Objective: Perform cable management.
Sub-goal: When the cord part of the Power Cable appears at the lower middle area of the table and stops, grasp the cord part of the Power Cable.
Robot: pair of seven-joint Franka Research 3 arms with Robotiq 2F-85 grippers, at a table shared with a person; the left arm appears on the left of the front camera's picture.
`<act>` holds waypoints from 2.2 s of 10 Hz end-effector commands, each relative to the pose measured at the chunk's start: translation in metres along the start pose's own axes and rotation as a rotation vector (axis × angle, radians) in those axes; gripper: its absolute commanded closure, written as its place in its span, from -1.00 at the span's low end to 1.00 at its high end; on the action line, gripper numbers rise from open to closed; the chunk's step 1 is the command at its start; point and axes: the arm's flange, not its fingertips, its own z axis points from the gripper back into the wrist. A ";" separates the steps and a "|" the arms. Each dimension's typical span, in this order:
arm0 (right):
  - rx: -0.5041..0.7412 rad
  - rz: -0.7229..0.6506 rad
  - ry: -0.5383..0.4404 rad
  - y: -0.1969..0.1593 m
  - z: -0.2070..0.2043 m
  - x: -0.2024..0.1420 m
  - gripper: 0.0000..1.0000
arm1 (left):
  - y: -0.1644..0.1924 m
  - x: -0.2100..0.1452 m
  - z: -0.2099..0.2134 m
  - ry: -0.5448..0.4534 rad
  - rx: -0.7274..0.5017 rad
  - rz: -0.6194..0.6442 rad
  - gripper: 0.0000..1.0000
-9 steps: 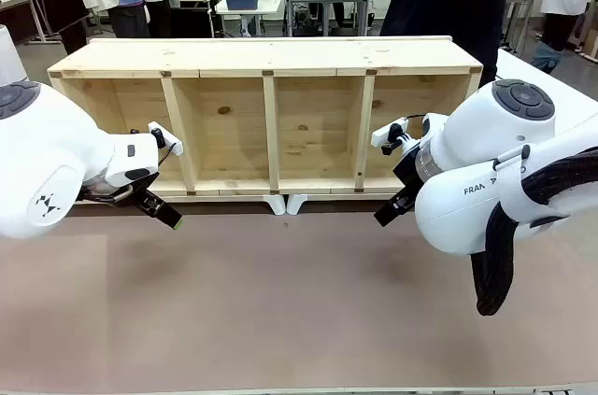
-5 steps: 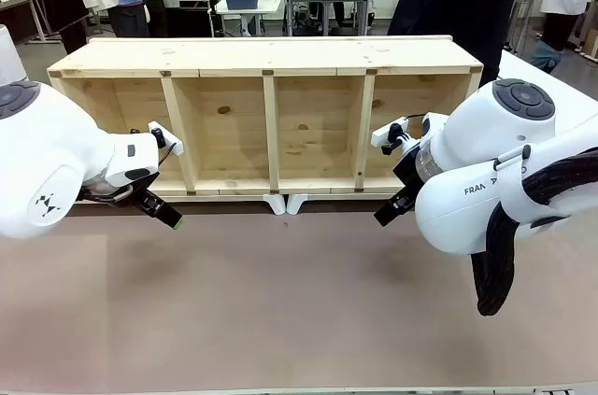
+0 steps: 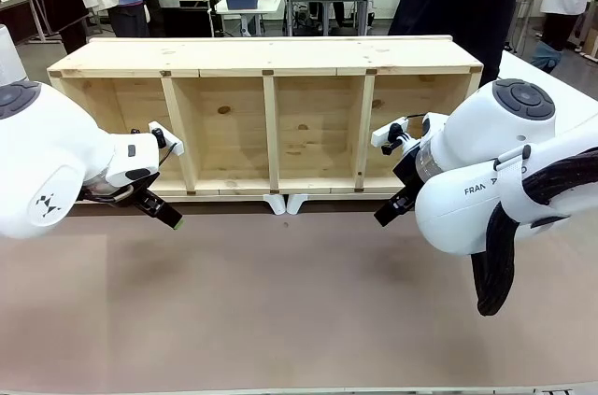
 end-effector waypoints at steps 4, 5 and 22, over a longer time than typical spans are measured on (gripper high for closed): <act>0.000 -0.001 0.000 0.000 0.000 0.000 -1.00 | 0.001 0.000 0.000 0.000 0.000 0.004 -1.00; 0.000 -0.001 0.000 0.000 0.000 0.000 -1.00 | 0.001 0.000 0.000 0.000 0.000 0.004 -1.00; -0.166 -0.116 -0.108 0.021 0.176 -0.140 -1.00 | -0.039 -0.154 0.188 -0.195 0.153 0.101 -1.00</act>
